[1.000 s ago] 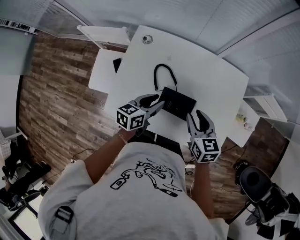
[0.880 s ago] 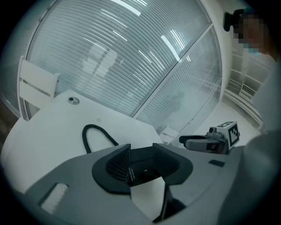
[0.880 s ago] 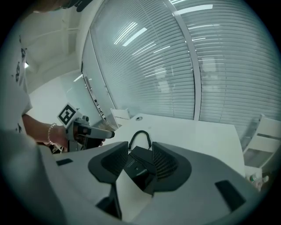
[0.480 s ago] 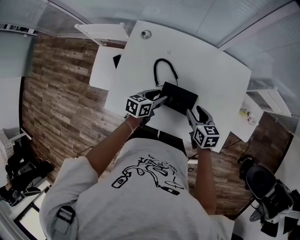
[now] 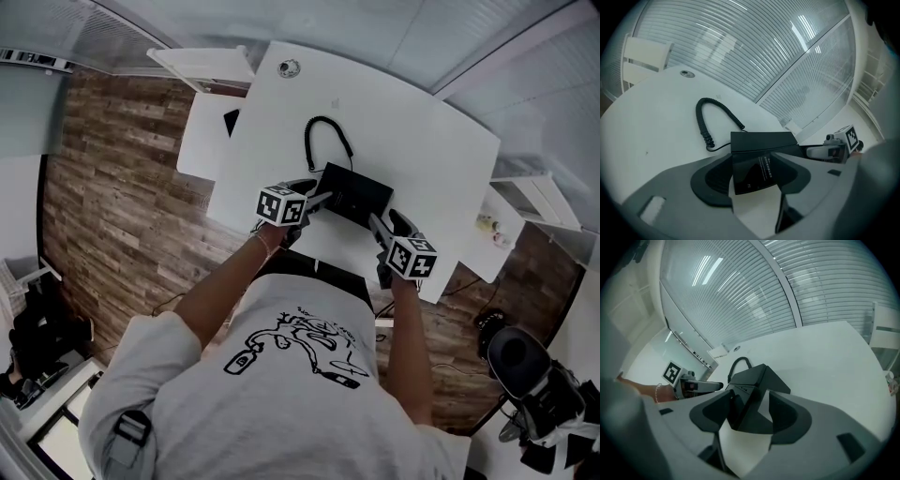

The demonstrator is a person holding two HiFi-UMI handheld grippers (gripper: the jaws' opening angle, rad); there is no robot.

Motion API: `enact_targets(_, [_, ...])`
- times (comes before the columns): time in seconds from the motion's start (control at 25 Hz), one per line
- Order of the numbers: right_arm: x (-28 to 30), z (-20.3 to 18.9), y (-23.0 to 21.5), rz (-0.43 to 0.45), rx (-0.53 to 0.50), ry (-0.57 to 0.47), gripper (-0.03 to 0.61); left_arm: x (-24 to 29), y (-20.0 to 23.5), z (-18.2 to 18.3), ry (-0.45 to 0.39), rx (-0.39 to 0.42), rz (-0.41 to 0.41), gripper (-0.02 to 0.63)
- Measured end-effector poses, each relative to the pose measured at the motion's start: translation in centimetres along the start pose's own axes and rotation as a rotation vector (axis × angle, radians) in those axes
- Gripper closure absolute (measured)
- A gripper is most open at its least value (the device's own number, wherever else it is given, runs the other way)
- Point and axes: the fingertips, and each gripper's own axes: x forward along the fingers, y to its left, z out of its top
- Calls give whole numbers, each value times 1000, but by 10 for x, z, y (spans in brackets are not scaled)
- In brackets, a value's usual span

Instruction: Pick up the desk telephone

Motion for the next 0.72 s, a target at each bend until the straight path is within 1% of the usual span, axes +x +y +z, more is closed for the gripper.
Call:
enact_targets(0.24, [12, -10, -6, 5, 46, 26, 357, 11, 10, -9, 24, -52, -16, 380])
enact_targets(0.32, [17, -12, -5, 22, 69, 34, 357, 15, 15, -14, 39, -66, -9, 379])
enact_targets(0.48, [21, -14, 3, 69, 116, 35, 359, 20, 7, -16, 46, -95, -44, 379])
enact_targets(0.6, [22, -16, 2, 46, 101, 47, 364, 21, 6, -17, 60, -98, -42, 379])
enact_targets(0.72, [22, -15, 1, 43, 117, 43, 367, 20, 7, -15, 73, -94, -36, 380])
